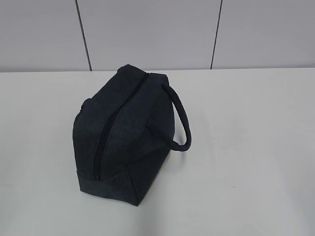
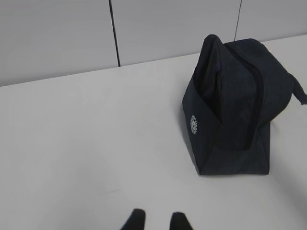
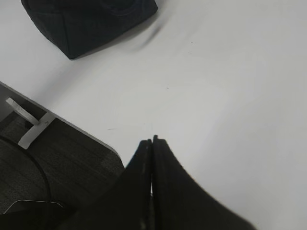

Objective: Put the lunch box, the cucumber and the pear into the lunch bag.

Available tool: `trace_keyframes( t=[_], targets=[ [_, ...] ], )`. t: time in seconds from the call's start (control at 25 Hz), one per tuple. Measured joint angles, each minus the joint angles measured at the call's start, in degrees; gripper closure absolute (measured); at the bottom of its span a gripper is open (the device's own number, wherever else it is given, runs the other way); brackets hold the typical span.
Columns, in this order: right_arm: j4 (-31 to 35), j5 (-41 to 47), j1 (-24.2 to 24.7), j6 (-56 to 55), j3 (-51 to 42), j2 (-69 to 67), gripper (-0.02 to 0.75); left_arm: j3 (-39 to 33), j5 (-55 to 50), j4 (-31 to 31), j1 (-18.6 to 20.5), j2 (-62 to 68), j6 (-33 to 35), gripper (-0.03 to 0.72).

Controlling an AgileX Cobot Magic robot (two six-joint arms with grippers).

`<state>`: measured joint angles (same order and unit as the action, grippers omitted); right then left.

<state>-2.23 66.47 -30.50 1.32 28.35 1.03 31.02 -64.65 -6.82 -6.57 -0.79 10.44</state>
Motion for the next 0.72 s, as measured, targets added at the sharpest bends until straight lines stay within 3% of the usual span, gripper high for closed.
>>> trace_keyframes(
  t=[0.72],
  targets=[
    [0.13, -0.20, 0.91, 0.25, 0.00, 0.00, 0.738, 0.00, 0.00, -0.22, 0.00, 0.00, 0.00, 0.599]
  ],
)
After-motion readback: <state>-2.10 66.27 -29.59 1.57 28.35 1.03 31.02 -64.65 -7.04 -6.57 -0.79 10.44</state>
